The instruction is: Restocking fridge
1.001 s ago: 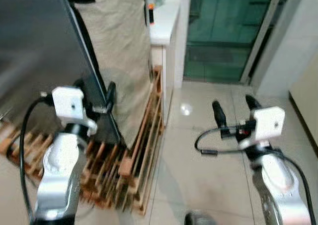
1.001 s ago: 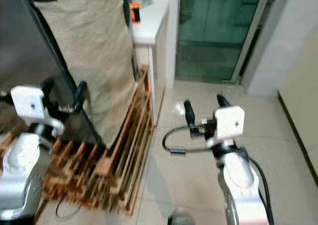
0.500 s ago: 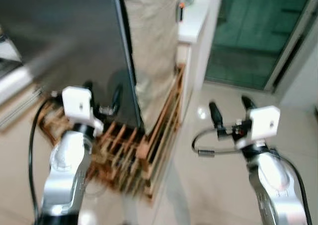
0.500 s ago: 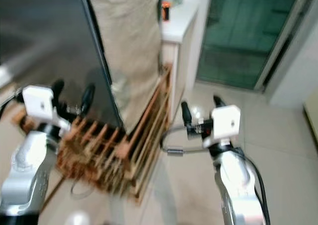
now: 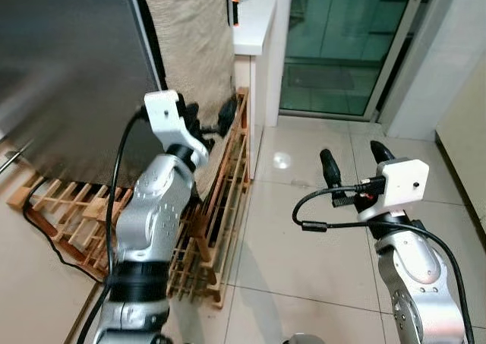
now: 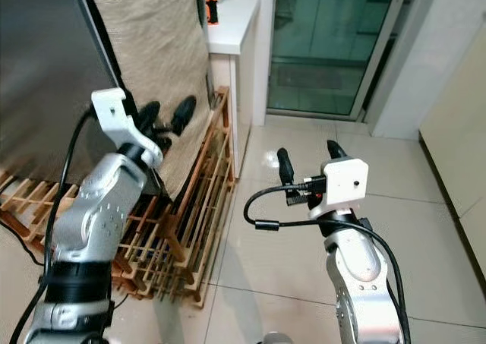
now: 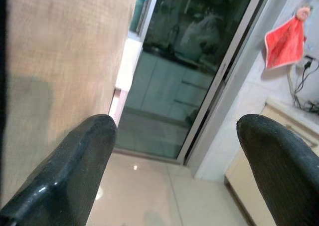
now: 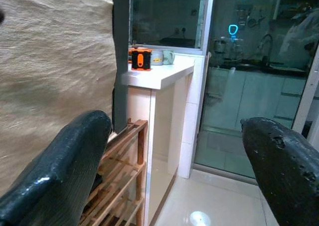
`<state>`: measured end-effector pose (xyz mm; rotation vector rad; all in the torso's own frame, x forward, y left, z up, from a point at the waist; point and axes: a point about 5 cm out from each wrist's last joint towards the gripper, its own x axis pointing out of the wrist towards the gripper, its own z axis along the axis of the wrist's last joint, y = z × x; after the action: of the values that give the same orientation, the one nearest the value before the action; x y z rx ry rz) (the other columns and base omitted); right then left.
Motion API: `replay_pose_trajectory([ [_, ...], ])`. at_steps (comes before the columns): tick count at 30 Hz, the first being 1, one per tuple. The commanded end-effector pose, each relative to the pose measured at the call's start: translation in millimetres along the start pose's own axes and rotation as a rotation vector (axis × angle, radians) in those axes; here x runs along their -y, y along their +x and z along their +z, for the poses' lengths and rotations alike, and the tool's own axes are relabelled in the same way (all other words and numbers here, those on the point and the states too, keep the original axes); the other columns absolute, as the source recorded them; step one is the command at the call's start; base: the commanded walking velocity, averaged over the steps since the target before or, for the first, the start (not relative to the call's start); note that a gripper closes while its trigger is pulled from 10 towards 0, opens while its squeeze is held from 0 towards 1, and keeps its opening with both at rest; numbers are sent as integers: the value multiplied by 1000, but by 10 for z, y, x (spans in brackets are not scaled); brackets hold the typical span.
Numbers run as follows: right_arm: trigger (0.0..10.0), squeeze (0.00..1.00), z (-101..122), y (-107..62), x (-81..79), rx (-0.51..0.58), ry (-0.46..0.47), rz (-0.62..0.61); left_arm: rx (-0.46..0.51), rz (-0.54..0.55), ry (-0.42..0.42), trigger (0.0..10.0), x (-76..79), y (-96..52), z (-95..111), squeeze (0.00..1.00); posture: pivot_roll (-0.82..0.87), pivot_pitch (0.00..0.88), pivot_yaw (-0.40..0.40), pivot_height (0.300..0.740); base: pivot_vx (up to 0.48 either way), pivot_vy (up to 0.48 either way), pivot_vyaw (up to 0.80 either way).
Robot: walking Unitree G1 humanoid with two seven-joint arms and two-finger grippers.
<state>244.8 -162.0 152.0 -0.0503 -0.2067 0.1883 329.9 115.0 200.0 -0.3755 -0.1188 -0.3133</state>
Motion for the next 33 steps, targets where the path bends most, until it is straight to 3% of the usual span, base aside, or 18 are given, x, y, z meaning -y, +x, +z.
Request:
replay_pose_trajectory([
  [1,10000,0,-28,20,8,-8,0,-5,18,14,11,10000,-37,26,61,0,-208,0,80,736,0,0,0],
  [7,10000,0,-40,21,12,-8,-7,-2,37,1,68,10000,-20,34,102,0,-210,0,82,736,0,0,0],
  [10,10000,0,-55,6,24,-12,-8,-10,27,-22,92,10000,-47,-65,113,0,-210,0,87,736,0,0,0],
  [11,10000,0,-68,-5,24,-16,-8,-12,7,-38,136,10000,-86,-181,83,0,-204,0,88,736,0,0,0],
  [14,10000,0,-81,-8,18,-19,-5,-11,-5,-41,189,10000,-140,-304,54,0,-189,0,84,736,0,0,0],
  [19,10000,0,-119,26,-1,-26,4,-2,35,12,285,10000,-236,-386,118,0,-164,0,78,736,0,0,0],
  [28,10000,0,-134,71,-36,-21,7,21,70,41,261,10000,-213,-303,206,0,-162,0,77,736,0,0,0],
  [33,10000,0,-132,49,-6,-19,1,7,36,55,250,10000,-289,-430,178,0,-171,0,85,736,0,0,0],
])
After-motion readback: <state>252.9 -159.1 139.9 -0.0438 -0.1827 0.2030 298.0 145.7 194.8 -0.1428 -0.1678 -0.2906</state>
